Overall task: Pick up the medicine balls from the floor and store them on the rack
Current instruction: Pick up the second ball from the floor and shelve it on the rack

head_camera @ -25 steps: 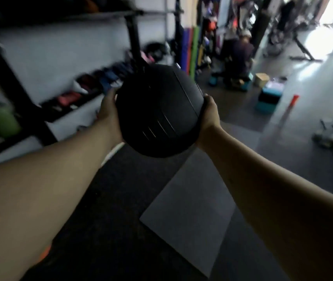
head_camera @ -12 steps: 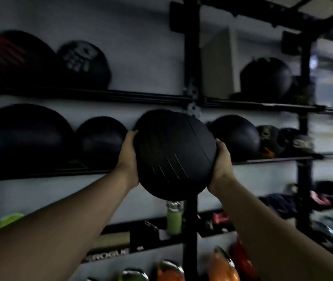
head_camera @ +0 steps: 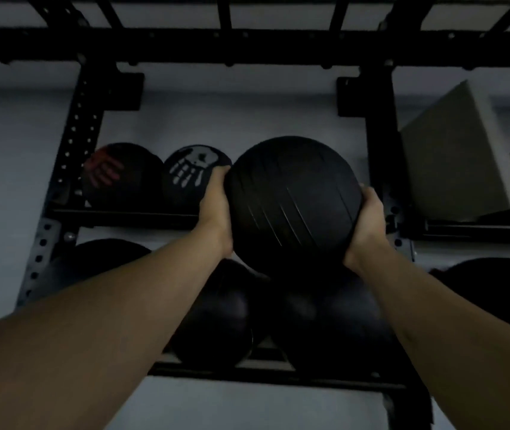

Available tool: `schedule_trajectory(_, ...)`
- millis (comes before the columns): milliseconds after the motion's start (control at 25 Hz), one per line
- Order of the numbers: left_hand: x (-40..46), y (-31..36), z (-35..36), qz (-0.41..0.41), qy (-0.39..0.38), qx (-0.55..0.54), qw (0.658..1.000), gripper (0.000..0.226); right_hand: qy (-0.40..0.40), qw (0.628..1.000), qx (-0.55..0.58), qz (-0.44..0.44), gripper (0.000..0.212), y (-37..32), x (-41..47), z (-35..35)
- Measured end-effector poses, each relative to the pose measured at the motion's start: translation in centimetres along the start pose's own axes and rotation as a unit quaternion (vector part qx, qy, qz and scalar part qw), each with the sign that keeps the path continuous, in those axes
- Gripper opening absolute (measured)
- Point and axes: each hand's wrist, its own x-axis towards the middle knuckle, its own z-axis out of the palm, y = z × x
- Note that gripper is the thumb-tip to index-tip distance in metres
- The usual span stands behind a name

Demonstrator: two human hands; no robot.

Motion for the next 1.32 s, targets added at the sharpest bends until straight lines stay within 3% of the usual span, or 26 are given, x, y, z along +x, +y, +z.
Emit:
schedule_trajectory(280, 13.0, -2.1, 4.5, 0.072, 0.000, -0.021, 0.997, 0.049, -0.076, 0.995, 0.020, -0.067, 0.040, -1.0, 15.7, 1.9)
schedule_trajectory(560, 24.9, -6.0, 3.5, 0.144, 0.049, -0.016, 0.988, 0.049, -0.070, 0.994, 0.049, -0.073, 0.041, 4.3, 27.1, 2.6)
schedule_trajectory(720, 28.1, -5.6, 3.8, 0.246, 0.051, -0.020, 0.968, 0.040, -0.039, 0.984, 0.091, -0.147, 0.023, 4.2, 30.1, 3.7)
schedule_trajectory(840, 29.2, -5.4, 3.9, 0.311, 0.058, -0.005, 0.949, 0.022, -0.011, 0.969, 0.078, -0.235, 0.022, 3.8, 31.0, 4.7)
schedule_trajectory(920, 29.9, -5.3, 4.1, 0.350, 0.059, 0.012, 0.935, 0.011, 0.006, 0.949, 0.037, -0.312, 0.026, 3.9, 31.3, 5.2)
schedule_trajectory(1080, 31.4, -5.0, 4.8, 0.409, 0.063, 0.050, 0.909, 0.015, 0.026, 0.885, -0.090, -0.457, 0.027, 3.9, 32.5, 5.8)
schedule_trajectory(1160, 32.1, -5.3, 4.9, 0.427, 0.052, 0.084, 0.899, 0.012, 0.019, 0.870, -0.149, -0.469, 0.023, 4.2, 33.3, 5.6)
schedule_trajectory(1320, 33.2, -5.9, 4.8, 0.444, 0.040, 0.159, 0.881, 0.009, -0.050, 0.876, -0.230, -0.421, 0.015, 5.7, 33.8, 5.0)
